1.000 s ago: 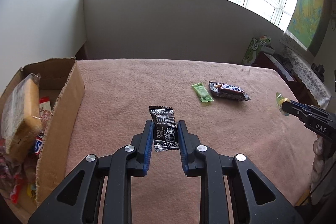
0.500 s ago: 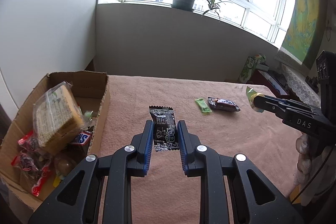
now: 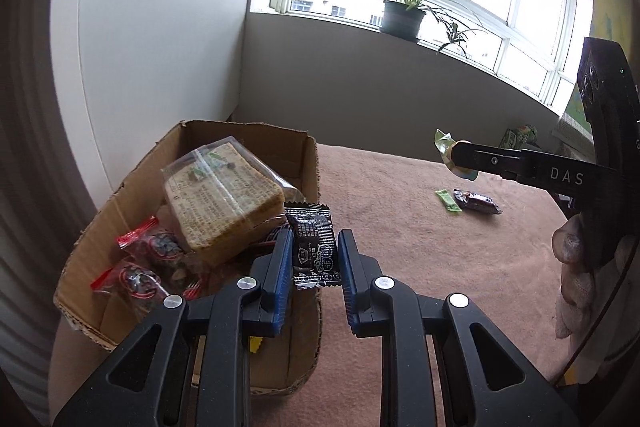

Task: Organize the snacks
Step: 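Lift and carry the dark candy and yellow egg over the box with both tools, then open both tools to drop the candy and egg into the box, then withdraw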

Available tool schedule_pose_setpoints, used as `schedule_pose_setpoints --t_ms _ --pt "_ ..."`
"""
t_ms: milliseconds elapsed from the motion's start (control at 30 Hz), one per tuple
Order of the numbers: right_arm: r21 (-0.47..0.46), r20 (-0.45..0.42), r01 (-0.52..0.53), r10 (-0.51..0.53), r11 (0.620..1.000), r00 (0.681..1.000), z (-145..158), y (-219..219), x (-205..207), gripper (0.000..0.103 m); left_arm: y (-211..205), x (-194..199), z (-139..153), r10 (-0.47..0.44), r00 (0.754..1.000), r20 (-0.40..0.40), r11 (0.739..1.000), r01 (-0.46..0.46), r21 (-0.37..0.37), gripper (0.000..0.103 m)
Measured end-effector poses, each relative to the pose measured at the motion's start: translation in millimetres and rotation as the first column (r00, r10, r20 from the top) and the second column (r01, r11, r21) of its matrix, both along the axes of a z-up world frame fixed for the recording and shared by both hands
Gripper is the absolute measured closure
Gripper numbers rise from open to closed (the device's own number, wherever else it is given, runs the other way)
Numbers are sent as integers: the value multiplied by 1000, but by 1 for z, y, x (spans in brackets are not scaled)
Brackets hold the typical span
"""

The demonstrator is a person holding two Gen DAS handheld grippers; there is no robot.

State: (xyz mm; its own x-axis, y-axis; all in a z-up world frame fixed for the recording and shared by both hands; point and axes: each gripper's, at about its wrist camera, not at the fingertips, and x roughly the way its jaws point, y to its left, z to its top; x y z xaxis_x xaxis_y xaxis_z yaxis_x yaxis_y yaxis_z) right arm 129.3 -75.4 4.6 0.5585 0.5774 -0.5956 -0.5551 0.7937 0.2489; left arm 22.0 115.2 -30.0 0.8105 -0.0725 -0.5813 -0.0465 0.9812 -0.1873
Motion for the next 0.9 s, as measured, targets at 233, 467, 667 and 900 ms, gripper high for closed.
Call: schedule_pose_setpoints --t_ms 233,467,667,900 --pt "14 -28 -51 52 999 998 -6 57 12 77 33 -12 -3 60 998 4 998 -60 -19 82" --pt "-36 -23 -84 84 996 996 -17 105 20 77 56 -18 -10 89 996 -4 996 -89 -21 82" --pt "-55 -17 -85 84 995 996 -21 127 30 76 69 -20 -15 104 994 -17 994 -105 -27 82" --pt "-68 -27 -84 82 994 996 -28 139 41 76 75 -21 -14 109 994 -13 994 -109 -21 82"
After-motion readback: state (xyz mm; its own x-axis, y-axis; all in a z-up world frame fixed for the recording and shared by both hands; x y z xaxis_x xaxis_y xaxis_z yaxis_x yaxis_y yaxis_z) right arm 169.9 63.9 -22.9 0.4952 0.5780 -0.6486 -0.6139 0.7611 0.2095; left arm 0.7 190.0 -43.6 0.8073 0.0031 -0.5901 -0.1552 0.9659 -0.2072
